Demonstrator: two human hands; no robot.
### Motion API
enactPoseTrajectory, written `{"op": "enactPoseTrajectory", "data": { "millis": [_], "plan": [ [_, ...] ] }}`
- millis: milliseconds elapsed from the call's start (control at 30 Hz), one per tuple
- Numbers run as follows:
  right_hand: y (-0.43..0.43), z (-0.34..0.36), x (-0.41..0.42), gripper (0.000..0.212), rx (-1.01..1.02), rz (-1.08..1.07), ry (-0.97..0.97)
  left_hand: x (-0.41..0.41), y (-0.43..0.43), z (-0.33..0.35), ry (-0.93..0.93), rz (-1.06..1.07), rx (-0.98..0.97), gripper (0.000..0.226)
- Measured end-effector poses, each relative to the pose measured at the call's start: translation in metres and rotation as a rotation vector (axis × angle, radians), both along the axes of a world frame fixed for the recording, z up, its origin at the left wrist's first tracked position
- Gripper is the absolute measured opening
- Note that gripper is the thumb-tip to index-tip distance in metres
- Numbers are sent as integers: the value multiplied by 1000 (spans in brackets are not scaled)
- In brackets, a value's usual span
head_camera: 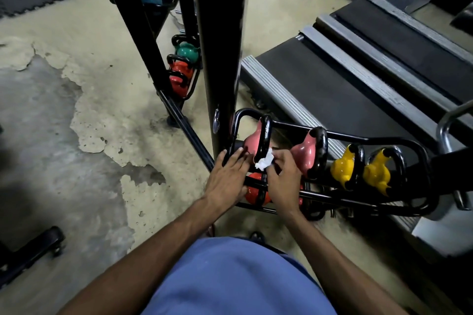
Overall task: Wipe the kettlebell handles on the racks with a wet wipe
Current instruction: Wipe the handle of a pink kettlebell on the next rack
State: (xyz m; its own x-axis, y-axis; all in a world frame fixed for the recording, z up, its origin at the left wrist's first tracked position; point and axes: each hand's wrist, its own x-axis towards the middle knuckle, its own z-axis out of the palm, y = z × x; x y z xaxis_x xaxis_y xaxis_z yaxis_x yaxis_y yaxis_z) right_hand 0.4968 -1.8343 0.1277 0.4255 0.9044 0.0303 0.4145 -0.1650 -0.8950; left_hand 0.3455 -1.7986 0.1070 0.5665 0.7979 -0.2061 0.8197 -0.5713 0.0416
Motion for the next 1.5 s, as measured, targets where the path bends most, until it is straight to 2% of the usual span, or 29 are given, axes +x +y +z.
{"op": "enactPoseTrajectory", "data": {
  "millis": [133, 233, 300, 367, 500, 567, 600, 667, 800, 867, 1000, 1100, 1233, 1300, 1367, 1500],
  "plan": [
    [12, 9, -2, 31, -54, -57, 359, -1, 0, 1, 12, -2, 12, 87],
    [19, 14, 4, 36, -56, -20, 470, 0, -2, 1, 2, 8, 12, 89],
    [16, 13, 4, 34, -31, -17, 455, 1, -3, 2, -2, 12, 16, 89],
    [8, 12, 1, 26, -1, -13, 275, 1, -3, 3, -1, 16, 22, 88],
    [4, -1, 7, 13, 239, 250, -549, 1, -2, 1, -15, 19, 9, 86],
    [11, -4, 16, 23, 358, 431, -899, 0, -3, 0, -40, 10, -3, 79],
    [15, -3, 21, 28, 381, 512, -1012, -1, -3, 1, -48, 5, -5, 74],
    [28, 2, 27, 22, 368, 642, -1182, 0, -3, 4, -46, 0, -6, 66],
    [54, 12, 21, 26, 272, 703, -1297, 0, -3, 3, -73, 10, 20, 69],
    [56, 13, 17, 30, 287, 649, -1286, -1, -3, -2, -107, -6, 36, 70],
    [35, 7, 19, 13, 385, 562, -1171, -3, -4, 1, -113, -16, 33, 61],
    [17, 0, 18, 30, 411, 467, -1061, 0, -4, 6, -125, 14, -9, 72],
    [2, -11, 20, 32, 393, 396, -913, 3, -4, 5, -48, 33, -7, 83],
    [-2, -18, 21, 25, 347, 329, -731, 3, -4, 4, -20, 33, 16, 88],
    [-5, -21, 17, 7, 280, 261, -504, 2, -4, 6, -24, 28, 13, 86],
    [-3, -16, 9, 12, 148, 90, -154, 2, -4, 7, -22, 20, -14, 85]
  ]
}}
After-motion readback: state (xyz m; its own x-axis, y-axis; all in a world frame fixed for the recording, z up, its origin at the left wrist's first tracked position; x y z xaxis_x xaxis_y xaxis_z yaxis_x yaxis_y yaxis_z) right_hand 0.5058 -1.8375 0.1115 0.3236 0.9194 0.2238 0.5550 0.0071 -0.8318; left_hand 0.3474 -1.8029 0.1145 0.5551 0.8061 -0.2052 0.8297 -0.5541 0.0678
